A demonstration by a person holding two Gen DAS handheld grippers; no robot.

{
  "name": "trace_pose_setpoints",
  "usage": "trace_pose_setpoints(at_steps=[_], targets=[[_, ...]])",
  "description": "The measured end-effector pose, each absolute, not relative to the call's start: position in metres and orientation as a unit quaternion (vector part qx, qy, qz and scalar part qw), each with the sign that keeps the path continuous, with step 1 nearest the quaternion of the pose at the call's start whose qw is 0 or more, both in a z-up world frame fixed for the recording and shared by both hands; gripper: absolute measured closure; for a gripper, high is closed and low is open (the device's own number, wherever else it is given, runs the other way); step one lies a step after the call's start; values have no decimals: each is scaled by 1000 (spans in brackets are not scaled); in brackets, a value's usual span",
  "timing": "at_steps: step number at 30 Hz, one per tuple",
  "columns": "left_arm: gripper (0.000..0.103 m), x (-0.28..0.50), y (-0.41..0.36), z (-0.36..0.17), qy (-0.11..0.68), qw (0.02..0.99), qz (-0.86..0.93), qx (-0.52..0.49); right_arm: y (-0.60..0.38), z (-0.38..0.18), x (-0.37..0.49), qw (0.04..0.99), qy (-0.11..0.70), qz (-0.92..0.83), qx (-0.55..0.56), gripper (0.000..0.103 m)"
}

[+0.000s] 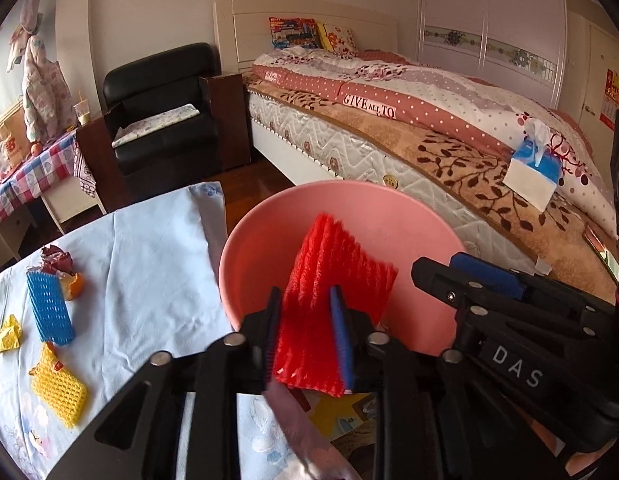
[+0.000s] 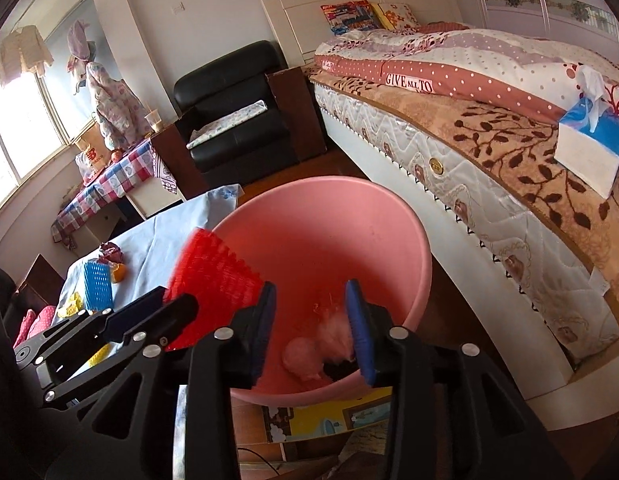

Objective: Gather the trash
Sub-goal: 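Open both grippers to drop the red net and bubble wrap into the bucket, then move both tools back over the table toward the blue net and yellow bag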

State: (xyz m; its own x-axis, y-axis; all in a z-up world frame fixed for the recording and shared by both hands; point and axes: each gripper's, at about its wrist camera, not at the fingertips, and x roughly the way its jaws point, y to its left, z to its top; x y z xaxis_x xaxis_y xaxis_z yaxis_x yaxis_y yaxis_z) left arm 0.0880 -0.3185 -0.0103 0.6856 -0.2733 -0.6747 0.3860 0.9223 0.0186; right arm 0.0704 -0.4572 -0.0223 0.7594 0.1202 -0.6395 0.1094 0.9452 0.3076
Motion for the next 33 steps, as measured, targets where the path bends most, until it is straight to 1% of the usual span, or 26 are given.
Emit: trace_pose_setpoints(at_steps=[4, 9, 15, 23, 33], targets=[[64, 86, -314, -6, 350, 917, -175, 71, -457, -16, 62, 927, 338, 2, 163, 65], [58, 73, -304, 4, 342, 921, -175, 63, -451, 2, 43, 935, 320, 10, 155, 65], [58, 52, -278, 23, 329, 926, -177, 51, -427, 29, 8, 949, 283, 5, 138, 65], [57, 20, -224, 51, 293, 945, -139, 48, -372, 48, -27, 954, 265, 35, 134, 65], [56, 26, -125, 55, 299, 950, -89, 6, -311, 59, -23, 953, 268, 79, 121, 65]])
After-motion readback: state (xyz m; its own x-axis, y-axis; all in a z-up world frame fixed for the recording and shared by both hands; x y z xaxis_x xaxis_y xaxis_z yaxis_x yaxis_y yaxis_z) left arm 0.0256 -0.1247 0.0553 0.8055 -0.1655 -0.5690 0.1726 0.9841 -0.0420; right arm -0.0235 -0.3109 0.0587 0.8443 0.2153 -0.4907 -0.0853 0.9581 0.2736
